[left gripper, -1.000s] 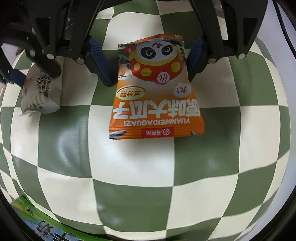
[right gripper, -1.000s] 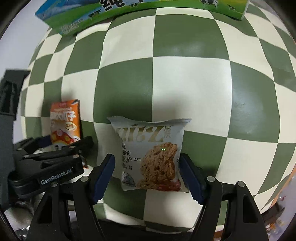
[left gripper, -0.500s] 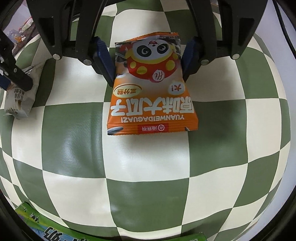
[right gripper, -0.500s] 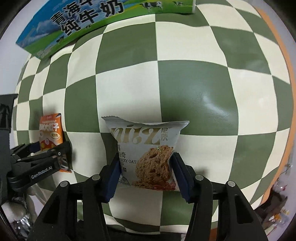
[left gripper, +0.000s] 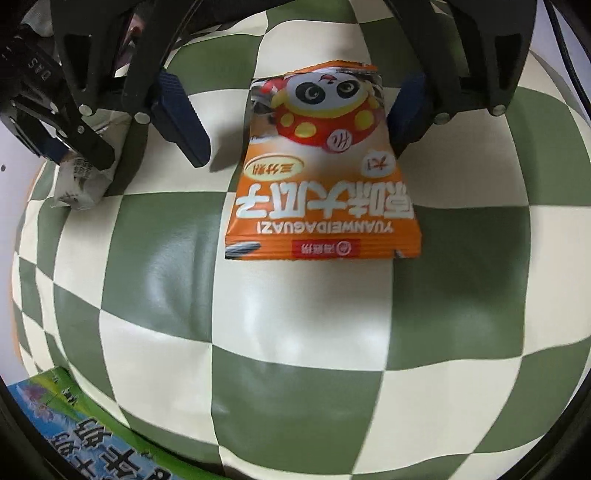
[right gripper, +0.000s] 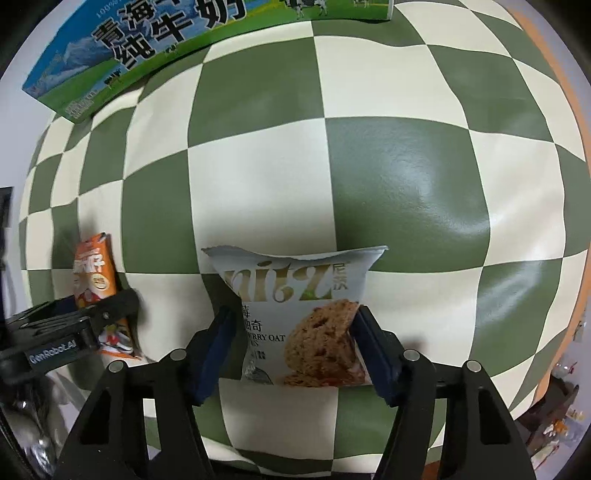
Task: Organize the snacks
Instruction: 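Carry both packets into the box and open both grippers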
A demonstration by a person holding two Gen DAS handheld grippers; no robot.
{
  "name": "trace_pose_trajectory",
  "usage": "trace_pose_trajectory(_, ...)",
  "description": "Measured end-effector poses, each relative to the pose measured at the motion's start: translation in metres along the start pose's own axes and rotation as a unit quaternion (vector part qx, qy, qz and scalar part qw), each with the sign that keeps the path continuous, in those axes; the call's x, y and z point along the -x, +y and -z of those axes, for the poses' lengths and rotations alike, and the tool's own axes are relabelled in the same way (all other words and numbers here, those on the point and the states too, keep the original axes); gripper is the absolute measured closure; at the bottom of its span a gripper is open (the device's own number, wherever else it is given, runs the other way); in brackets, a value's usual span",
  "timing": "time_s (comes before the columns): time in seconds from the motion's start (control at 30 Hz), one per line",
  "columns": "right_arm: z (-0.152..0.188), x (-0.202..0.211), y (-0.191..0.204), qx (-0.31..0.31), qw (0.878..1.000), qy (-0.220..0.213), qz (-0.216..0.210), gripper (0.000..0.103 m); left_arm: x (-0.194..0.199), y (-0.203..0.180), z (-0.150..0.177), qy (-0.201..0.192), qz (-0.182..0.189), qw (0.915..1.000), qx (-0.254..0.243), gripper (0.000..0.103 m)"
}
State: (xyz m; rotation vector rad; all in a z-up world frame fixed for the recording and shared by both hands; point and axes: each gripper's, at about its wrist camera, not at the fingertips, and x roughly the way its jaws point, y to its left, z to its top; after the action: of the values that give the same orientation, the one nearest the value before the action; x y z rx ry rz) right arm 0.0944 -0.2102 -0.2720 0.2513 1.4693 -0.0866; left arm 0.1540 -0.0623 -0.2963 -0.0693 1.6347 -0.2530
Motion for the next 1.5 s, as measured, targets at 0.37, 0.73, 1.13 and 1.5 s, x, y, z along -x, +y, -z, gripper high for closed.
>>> trace_pose_trajectory(0.37,0.004,-0.008,0.007,0.016,1.0,-0.004,0.026,0.034,0.008,0.014,0.01,-0.042,-0.015,0.9984,0.036,0.032)
trace_pose_trajectory(0.73,0.016,0.018,0.012,0.041,0.999,-0.026,0.016,0.053,0.057,-0.009,0.0,-0.062,-0.028,0.9975,-0.021,0.048)
trace_pose_trajectory(1.13,-0.062,0.13,-0.016,0.034,0.991,-0.113,-0.068,0.054,0.185,-0.034,-0.058,-0.162,0.058,0.9844,-0.037,0.048)
trace_pose_trajectory(1.5,-0.226,0.19,0.016,0.055,0.979,-0.185,-0.06,0.054,0.219,-0.064,-0.205,-0.168,0.079,0.9822,-0.029,0.047)
